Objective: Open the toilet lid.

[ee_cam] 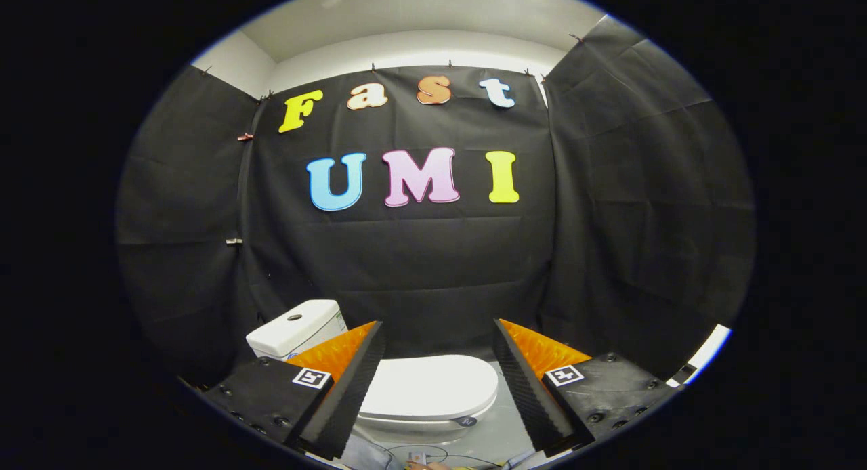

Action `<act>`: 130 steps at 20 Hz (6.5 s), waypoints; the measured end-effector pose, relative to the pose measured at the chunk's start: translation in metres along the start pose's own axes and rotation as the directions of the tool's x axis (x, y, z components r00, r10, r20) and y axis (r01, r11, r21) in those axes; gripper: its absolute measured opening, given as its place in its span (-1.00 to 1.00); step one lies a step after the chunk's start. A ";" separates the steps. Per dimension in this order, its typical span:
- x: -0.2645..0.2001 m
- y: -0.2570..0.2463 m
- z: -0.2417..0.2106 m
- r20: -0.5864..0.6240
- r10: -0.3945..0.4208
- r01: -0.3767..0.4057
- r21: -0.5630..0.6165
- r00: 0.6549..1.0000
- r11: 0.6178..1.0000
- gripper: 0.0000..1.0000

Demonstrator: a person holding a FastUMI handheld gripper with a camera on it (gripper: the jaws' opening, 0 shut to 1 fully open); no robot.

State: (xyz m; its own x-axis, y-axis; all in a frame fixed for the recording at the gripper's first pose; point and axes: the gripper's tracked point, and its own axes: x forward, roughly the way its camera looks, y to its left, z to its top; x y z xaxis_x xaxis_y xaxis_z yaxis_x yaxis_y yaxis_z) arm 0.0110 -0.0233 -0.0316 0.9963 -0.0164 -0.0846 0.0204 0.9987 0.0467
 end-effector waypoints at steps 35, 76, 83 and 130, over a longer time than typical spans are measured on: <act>0.153 -0.121 -0.379 -0.603 0.089 0.360 0.581 0.793 0.730 0.94; 0.162 -0.061 -0.356 -0.509 0.088 0.187 0.463 0.856 0.866 -0.86; 0.169 0.002 -0.266 -0.378 0.089 0.013 0.260 0.922 0.966 -0.86; 0.146 0.296 -0.198 -0.220 0.355 -0.400 -0.213 0.908 0.891 -0.85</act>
State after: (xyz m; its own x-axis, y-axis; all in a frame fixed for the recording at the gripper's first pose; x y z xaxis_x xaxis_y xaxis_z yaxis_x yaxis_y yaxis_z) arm 0.1461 0.2798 -0.2275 0.8938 0.3507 -0.2795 -0.3986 0.9069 -0.1367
